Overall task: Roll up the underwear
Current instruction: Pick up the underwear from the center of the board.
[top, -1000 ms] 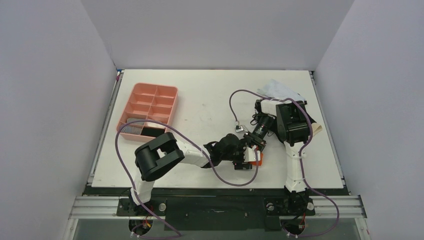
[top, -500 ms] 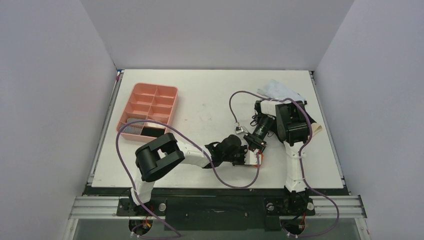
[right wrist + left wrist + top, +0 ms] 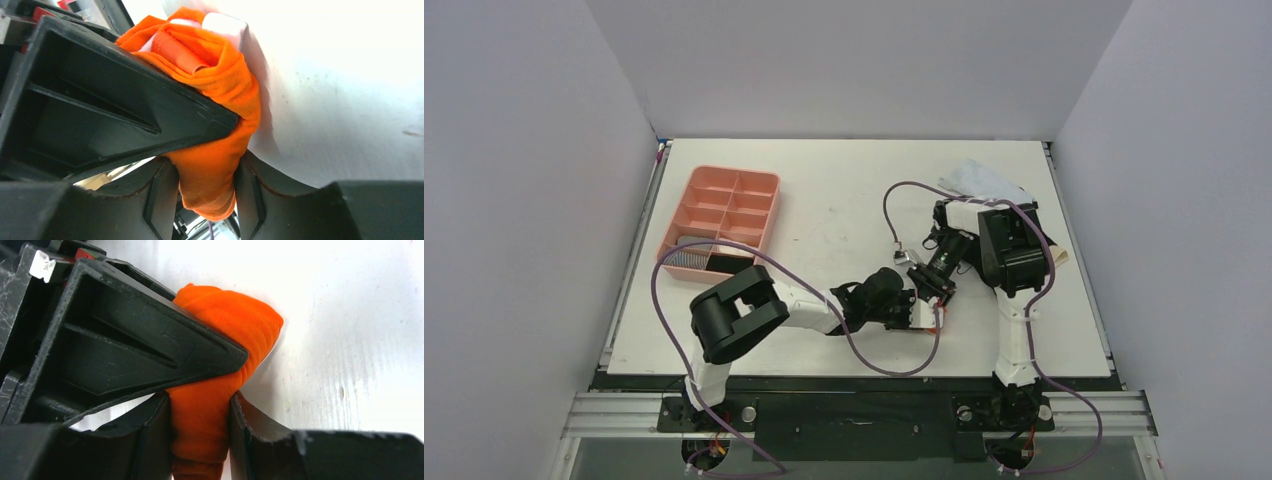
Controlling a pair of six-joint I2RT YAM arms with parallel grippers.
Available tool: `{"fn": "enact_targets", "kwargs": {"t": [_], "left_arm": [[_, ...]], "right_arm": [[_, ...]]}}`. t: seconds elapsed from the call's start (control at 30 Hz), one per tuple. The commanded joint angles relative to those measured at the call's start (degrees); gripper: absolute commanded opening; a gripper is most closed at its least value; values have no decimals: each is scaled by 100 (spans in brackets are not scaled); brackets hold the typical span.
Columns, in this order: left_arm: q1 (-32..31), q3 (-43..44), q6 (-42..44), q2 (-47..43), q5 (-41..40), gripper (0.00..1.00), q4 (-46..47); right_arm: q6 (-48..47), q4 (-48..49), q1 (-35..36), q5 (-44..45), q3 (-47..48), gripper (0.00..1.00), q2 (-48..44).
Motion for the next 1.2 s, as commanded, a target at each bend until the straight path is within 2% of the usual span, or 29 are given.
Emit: {"fn": "enact_targets", "kwargs": {"t": [0.0, 0.1, 0.33, 0.63, 0.93, 1.17], "left_arm": [[259, -405, 115, -31, -396, 0, -1205], [266, -557, 191, -185, -385, 0, -1162], [267, -756, 301, -415, -244, 0, -1176], [555, -862, 187, -667, -45, 0, -1199], [1270, -660, -128, -1515, 496, 0, -1595], [1682, -525, -57, -2134, 543, 0, -1911]], "right_arm": [[587, 1376, 151, 144, -156, 39, -525], [909, 1522, 133, 325, -169, 46, -727], [1254, 1601, 70, 808, -93, 55, -1156], [1140, 1245, -168, 855, 233, 59, -1473], [1218, 1004, -324, 914, 811, 60, -1954], [1249, 1038, -354, 908, 762, 60, -2128]]}}
